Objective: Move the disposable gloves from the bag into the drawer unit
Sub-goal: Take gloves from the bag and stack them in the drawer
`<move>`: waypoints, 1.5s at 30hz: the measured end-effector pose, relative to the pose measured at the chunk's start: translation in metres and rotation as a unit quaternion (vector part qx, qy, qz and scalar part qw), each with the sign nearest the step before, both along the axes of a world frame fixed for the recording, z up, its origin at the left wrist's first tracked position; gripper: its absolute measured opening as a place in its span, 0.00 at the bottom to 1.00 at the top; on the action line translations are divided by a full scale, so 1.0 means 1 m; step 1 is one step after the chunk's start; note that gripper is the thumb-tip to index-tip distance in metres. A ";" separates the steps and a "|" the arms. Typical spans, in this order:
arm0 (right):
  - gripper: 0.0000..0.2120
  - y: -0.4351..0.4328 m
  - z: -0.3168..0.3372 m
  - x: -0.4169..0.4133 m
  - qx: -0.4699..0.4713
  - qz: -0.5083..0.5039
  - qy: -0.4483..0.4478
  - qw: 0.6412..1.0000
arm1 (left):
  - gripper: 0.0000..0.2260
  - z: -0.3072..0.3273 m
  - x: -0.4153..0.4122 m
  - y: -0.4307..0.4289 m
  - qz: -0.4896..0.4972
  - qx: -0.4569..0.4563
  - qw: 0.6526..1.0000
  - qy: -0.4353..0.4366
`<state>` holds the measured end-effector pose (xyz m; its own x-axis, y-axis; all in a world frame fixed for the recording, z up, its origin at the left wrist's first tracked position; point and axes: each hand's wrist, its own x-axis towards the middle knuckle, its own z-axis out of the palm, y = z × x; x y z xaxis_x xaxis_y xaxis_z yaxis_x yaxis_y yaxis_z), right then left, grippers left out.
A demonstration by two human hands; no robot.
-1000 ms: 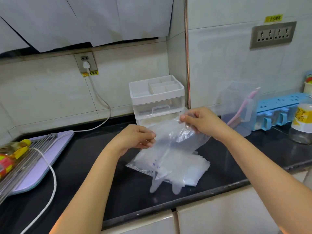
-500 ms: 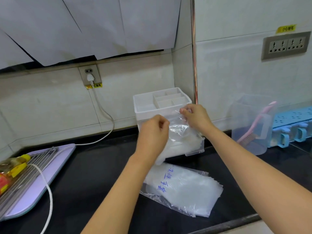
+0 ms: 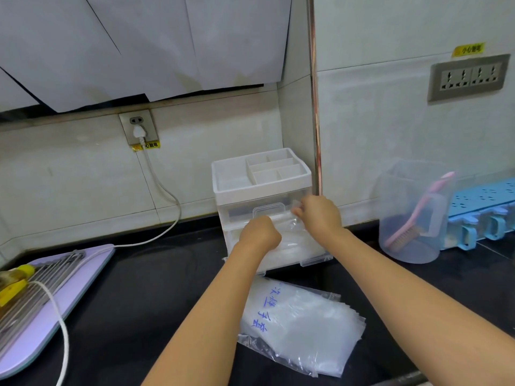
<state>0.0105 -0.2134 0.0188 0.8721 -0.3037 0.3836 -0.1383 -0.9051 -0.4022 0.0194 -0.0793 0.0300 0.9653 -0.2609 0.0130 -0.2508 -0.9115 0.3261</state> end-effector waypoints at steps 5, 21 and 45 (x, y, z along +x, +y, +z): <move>0.12 -0.002 0.011 -0.006 -0.081 -0.048 0.002 0.996 | 0.10 -0.001 0.008 0.004 -0.066 0.106 0.990 0.064; 0.18 0.027 0.010 0.002 -0.005 0.182 0.281 0.942 | 0.09 0.002 0.022 -0.003 -0.039 0.120 0.989 0.075; 0.17 0.034 0.037 -0.014 0.002 0.083 0.336 0.938 | 0.10 0.016 0.010 0.014 -0.056 0.252 0.964 0.065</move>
<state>-0.0034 -0.1790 0.0563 0.9522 -0.1418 -0.2707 -0.2183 -0.9354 -0.2781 0.0294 -0.0649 0.0458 0.9159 -0.3051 -0.2609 -0.3435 -0.9320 -0.1159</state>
